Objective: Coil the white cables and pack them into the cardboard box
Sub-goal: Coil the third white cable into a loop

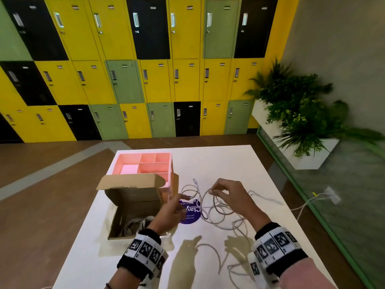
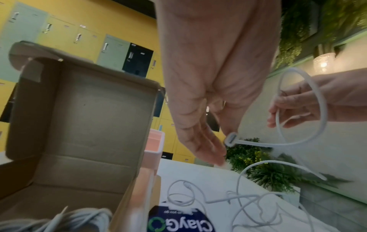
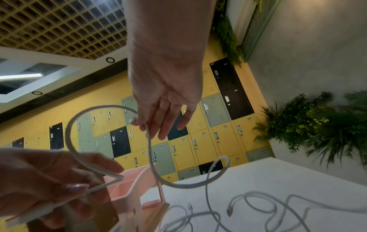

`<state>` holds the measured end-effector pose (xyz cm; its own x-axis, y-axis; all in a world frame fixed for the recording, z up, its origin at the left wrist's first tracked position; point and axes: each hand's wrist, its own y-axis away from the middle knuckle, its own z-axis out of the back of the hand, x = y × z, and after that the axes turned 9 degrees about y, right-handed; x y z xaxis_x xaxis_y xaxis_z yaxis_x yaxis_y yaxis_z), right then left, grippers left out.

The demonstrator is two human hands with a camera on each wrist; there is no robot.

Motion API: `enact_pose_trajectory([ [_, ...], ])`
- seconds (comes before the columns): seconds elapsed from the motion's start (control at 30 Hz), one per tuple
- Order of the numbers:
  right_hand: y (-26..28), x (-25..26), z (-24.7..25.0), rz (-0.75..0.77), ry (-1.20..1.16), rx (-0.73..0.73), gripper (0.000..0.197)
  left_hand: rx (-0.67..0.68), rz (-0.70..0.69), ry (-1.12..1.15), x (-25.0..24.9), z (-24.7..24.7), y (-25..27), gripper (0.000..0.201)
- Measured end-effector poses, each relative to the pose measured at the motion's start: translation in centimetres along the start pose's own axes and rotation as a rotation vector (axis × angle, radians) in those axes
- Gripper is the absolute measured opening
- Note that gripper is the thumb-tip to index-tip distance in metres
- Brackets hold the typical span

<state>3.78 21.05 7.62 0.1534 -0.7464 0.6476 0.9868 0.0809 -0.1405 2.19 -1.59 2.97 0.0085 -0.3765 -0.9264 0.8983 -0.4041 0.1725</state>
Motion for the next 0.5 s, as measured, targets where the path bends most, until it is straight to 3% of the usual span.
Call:
enact_pose_trajectory([
  [0.17,0.3,1.4,1.2,-0.007,0.065,-0.06,0.013,0.135,-0.254,-0.135,-3.1,-0.5,1.2,0.041],
  [0.37,0.7,3.4,2.7,-0.065,0.287,-0.222,0.017,0.367,-0.378,0.011,-8.0,-0.5,3.3,0.037],
  [0.5,1.1,4.5,3.3,-0.126,0.345,-0.27,0.018,0.4,-0.388,0.177,-9.1,-0.4,3.8,0.036],
])
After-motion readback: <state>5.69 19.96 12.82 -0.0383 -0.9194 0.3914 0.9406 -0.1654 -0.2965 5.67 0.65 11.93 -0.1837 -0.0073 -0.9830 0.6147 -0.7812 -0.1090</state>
